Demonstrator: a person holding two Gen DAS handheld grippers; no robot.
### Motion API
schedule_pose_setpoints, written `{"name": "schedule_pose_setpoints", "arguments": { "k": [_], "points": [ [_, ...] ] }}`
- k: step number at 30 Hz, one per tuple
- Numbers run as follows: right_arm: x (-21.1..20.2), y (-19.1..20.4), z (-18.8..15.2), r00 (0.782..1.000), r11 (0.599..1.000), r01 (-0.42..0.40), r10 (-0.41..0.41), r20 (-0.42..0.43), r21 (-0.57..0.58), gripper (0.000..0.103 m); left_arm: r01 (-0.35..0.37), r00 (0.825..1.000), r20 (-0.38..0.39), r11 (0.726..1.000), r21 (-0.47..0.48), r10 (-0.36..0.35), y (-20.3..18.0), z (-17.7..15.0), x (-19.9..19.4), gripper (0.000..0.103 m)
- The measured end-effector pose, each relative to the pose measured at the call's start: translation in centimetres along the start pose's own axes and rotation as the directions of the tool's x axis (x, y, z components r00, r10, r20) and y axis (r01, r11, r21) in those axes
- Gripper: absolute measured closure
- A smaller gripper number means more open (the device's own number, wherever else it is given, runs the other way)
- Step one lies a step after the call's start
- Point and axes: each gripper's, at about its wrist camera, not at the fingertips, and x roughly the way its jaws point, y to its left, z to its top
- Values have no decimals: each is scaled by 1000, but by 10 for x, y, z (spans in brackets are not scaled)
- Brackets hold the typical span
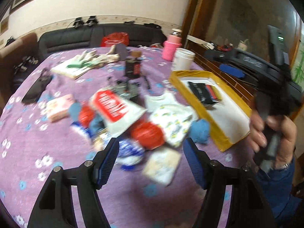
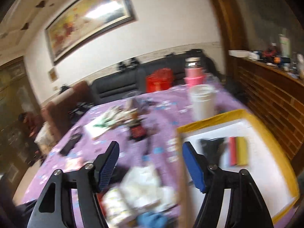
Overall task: Organize soft objects
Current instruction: 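Move both grippers back over the table toward the remaining items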
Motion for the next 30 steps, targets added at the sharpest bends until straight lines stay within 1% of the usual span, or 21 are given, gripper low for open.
{"name": "schedule_pose_setpoints", "arguments": {
  "k": [2, 5, 8, 10, 11, 12, 14, 15, 17, 18, 20, 22, 23, 26, 28, 29, 30],
  "points": [
    [5, 23, -12, 995, 996, -89, 89, -34, -5, 28, -21, 1000, -4, 1000, -20, 20, 17, -5, -4, 34],
    [20, 47, -32, 984, 986, -166, 163, -75, -33, 28, -82, 997, -2, 995, -55, 82, 44, -8, -8, 34],
    [34, 57, -47, 974, 974, -209, 199, -109, -86, 28, -146, 989, 3, 987, -72, 147, 73, -3, -11, 34],
    [40, 56, -54, 967, 967, -236, 224, -124, -93, 28, -184, 983, -16, 980, -70, 184, 91, 7, -8, 33],
    [41, 55, -56, 967, 967, -234, 221, -126, -96, 28, -201, 980, -17, 978, -63, 201, 101, 15, -6, 30],
    [42, 53, -57, 969, 968, -227, 214, -121, -104, 28, -202, 979, -17, 978, -46, 202, 109, 23, -3, 27],
    [42, 48, -57, 972, 970, -219, 208, -108, -105, 28, -234, 972, -12, 972, -27, 234, 126, 39, 4, 24],
    [41, 45, -56, 971, 969, -226, 216, -106, -98, 28, -230, 973, -20, 973, -25, 229, 137, 49, 11, 24],
    [42, 42, -55, 966, 967, -244, 235, -104, -80, 28, -196, 980, -38, 980, -38, 195, 155, 67, 26, 24],
    [42, 42, -55, 964, 966, -250, 242, -106, -71, 28, -184, 982, -47, 982, -50, 181, 165, 77, 35, 24],
    [44, 41, -55, 961, 964, -257, 249, -116, -61, 28, -137, 988, -82, 987, -86, 130, 182, 90, 54, 24],
    [49, 40, -56, 957, 963, -266, 258, -135, -45, 28, -113, 989, -107, 986, -123, 100, 198, 100, 75, 24],
    [51, 40, -57, 955, 962, -270, 261, -143, -41, 28, -96, 990, -120, 986, -133, 80, 200, 102, 84, 24],
    [55, 40, -58, 953, 963, -268, 258, -158, -42, 28, -88, 986, -152, 986, -140, 67, 208, 103, 107, 24],
    [56, 40, -60, 954, 964, -263, 252, -161, -45, 28, -67, 979, -198, 985, -156, 35, 211, 97, 117, 24],
    [57, 40, -60, 953, 964, -263, 252, -165, -44, 28, -44, 977, -215, 985, -166, 7, 211, 92, 118, 24],
    [58, 40, -61, 953, 964, -263, 253, -169, -42, 28, -6, 972, -231, 984, -177, -35, 209, 85, 116, 25]
  ]
}}
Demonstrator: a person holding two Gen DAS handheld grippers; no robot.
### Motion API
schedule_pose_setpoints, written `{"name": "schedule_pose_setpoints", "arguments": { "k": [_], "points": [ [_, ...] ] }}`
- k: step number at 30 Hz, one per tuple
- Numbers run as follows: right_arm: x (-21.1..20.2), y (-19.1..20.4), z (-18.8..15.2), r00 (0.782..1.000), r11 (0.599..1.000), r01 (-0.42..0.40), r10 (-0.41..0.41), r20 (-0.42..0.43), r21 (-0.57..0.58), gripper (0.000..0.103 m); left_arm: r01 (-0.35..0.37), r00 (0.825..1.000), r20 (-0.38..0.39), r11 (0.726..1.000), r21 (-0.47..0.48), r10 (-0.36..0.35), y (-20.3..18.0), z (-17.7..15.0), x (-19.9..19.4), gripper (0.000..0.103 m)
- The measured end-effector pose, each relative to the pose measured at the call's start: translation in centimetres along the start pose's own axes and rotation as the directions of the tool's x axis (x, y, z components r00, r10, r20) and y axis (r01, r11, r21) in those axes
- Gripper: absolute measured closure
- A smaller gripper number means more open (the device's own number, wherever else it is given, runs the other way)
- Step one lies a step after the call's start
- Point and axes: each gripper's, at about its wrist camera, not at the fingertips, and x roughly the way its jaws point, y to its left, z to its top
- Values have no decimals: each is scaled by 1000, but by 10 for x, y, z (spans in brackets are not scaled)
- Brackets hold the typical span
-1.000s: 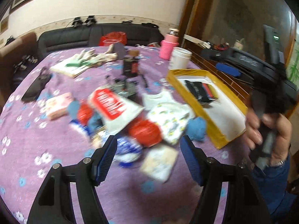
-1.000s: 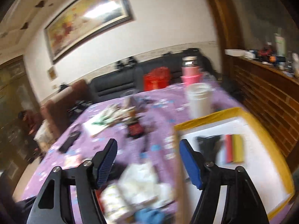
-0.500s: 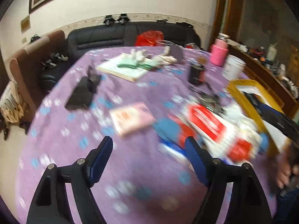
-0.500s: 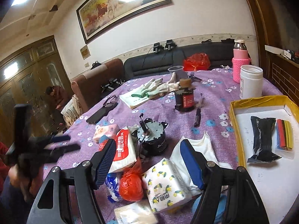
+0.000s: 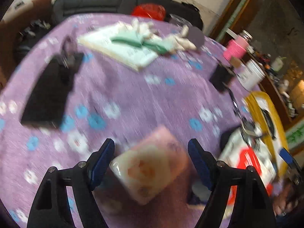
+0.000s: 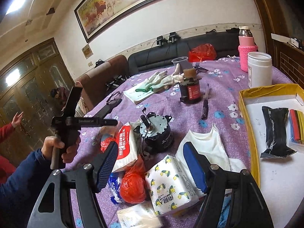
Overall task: Organize soft objects
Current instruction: 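Move both grippers back over the table toward the remaining items, then grasp the pink tissue pack with the left gripper while the right grasps a red bag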
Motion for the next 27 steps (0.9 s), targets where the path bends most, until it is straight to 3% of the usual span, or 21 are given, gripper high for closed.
{"name": "schedule_pose_setpoints", "arguments": {
  "k": [3, 5, 9, 11, 15, 19, 21, 22, 27],
  "points": [
    [0, -1, 0, 1000, 1000, -7, 7, 1, 8, 28, 99, 995, -33, 995, 30, -98, -10, -25, -10, 24],
    [-2, 0, 0, 1000, 1000, -8, 8, 6, 8, 28, 100, 995, -18, 993, 60, -99, -17, -39, -20, 24],
    [-2, 5, -1, 1000, 1000, -9, 9, 9, -4, 28, 33, 999, 31, 999, 18, -33, -16, -45, -26, 23],
    [-1, 6, -1, 1000, 1000, -3, 3, 7, -14, 28, -34, 999, 33, 999, -1, 34, -15, -39, -20, 23],
    [1, 5, -1, 1000, 1000, 18, -18, 8, -20, 28, -98, 995, 14, 994, 39, 97, -25, -34, -8, 23],
    [2, 0, -1, 1000, 1000, 19, -19, 7, -4, 28, -222, 975, 36, 972, 82, 220, -39, -31, 3, 23],
    [1, -2, 0, 1000, 1000, 20, -20, 9, 2, 28, -266, 964, 28, 962, 59, 265, -36, -32, 8, 33],
    [1, -1, -1, 1000, 1000, 21, -21, 11, 3, 28, -282, 959, 51, 958, 48, 280, -36, -33, 5, 51],
    [-3, 4, -1, 1000, 1000, 14, -14, 25, -16, 28, -316, 945, 88, 949, -8, 315, -34, -42, -14, 53]
  ]
}}
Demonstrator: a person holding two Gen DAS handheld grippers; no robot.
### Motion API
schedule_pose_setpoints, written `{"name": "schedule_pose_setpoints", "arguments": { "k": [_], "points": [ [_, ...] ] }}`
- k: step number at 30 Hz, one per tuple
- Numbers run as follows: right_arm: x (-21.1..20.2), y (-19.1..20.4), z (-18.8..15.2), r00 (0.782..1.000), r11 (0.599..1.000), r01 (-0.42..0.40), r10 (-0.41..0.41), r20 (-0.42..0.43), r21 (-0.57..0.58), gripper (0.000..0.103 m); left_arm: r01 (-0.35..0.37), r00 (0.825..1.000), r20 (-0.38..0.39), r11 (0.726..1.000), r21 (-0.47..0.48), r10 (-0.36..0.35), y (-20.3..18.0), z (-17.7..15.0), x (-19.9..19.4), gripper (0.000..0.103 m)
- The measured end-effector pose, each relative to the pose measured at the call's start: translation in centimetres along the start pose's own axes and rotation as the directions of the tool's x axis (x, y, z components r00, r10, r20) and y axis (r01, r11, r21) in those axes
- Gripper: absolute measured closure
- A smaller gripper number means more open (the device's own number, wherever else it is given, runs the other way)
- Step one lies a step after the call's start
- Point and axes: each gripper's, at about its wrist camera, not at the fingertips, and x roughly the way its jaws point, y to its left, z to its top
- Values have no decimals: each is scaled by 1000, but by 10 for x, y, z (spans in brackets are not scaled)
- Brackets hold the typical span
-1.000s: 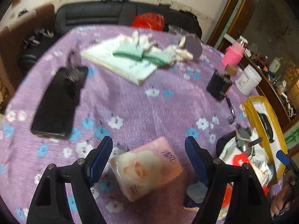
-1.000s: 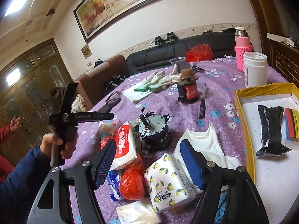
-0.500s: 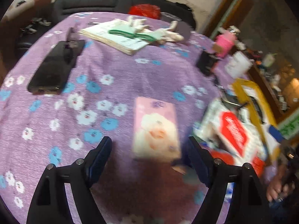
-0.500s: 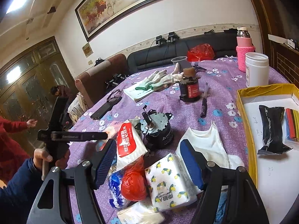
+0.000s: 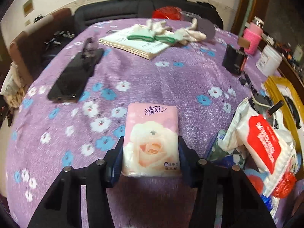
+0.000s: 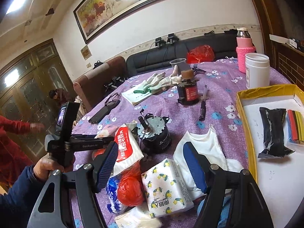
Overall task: Organize soft objects
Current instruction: 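Grasp the pink tissue pack with the left gripper while the right grasps a red bag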
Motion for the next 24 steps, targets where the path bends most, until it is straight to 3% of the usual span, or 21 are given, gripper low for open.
{"name": "schedule_pose_setpoints", "arguments": {
  "k": [3, 8, 9, 10, 13, 15, 20, 24],
  "points": [
    [0, 9, -2, 1000, 999, -24, 23, -2, -44, 28, -5, 997, 72, 999, -38, 8, -1, -3, -26, 53],
    [15, 42, -16, 990, 974, -114, 94, -106, -195, 28, 71, 980, 190, 993, -93, -52, -11, -8, -66, 52],
    [19, 47, -20, 989, 970, -103, 77, -123, -222, 36, 81, 976, 208, 992, -96, -59, -14, -9, -68, 52],
    [24, 49, -24, 988, 966, -85, 51, -143, -245, 51, 97, 971, 229, 991, -92, -73, -16, -11, -70, 52],
    [46, 45, -32, 971, 968, -49, -12, -237, -247, 67, 119, 963, 251, 991, -64, -99, -24, -15, -66, 52],
    [50, 42, -34, 965, 969, -53, -12, -261, -240, 69, 139, 963, 242, 988, -64, -120, -25, -15, -61, 52],
    [44, 45, -36, 967, 962, -67, -3, -254, -266, 72, 159, 961, 238, 986, -55, -142, -26, -18, -55, 52],
    [20, 34, -19, 986, 974, -107, 78, -150, -198, 73, 172, 957, 243, 984, -39, -158, -29, -19, -55, 52]
  ]
}}
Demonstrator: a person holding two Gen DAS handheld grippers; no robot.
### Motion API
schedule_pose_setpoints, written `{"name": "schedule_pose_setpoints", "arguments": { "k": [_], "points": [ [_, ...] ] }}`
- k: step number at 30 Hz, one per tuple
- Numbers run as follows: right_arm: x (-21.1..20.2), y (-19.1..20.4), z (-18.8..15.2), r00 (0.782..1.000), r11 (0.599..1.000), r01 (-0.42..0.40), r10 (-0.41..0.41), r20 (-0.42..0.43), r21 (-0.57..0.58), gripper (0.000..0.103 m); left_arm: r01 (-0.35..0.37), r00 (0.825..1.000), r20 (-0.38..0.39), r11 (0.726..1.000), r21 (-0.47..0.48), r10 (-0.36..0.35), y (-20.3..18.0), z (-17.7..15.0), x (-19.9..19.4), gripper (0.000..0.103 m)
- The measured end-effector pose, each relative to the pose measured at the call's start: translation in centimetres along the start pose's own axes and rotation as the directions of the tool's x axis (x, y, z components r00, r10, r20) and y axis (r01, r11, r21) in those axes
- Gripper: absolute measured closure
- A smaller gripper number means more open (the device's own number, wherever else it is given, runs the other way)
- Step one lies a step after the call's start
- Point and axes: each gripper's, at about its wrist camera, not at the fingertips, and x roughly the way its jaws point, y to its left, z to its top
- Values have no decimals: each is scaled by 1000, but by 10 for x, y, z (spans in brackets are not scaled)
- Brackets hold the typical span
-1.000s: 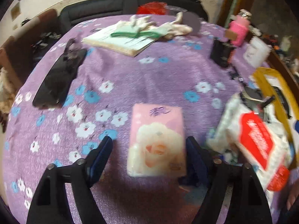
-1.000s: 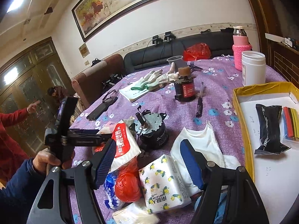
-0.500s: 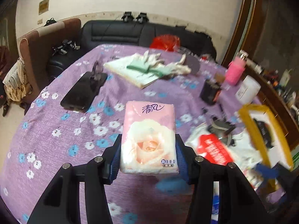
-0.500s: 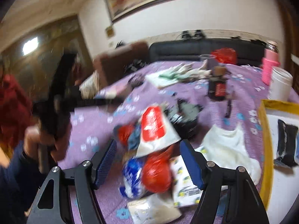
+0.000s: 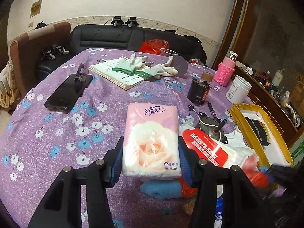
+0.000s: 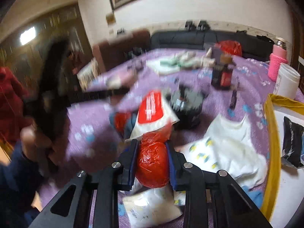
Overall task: Organize soft objects
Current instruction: 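Grasp the pink tissue pack with the left gripper while the right grasps a red bag, then carry the pink tissue pack and red bag over the yellow tray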
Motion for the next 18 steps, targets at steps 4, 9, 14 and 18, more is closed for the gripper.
{"name": "schedule_pose_setpoints", "arguments": {
  "k": [4, 9, 14, 18],
  "points": [
    [-28, -11, 6, 991, 997, -26, 16, 136, 74, 72, 8, 1000, 13, 1000, 17, -8, -4, -1, -2, 52],
    [-44, -20, 10, 975, 990, -25, -8, 223, 141, 72, 4, 1000, 19, 999, 35, -5, -9, -3, -2, 52],
    [-45, -26, 11, 974, 985, -23, -16, 227, 169, 72, -1, 1000, 18, 999, 47, 0, -12, -4, -2, 52],
    [-46, -25, 12, 973, 986, -18, -20, 229, 163, 73, -4, 1000, 19, 999, 52, 3, -13, -5, -1, 52]
  ]
}}
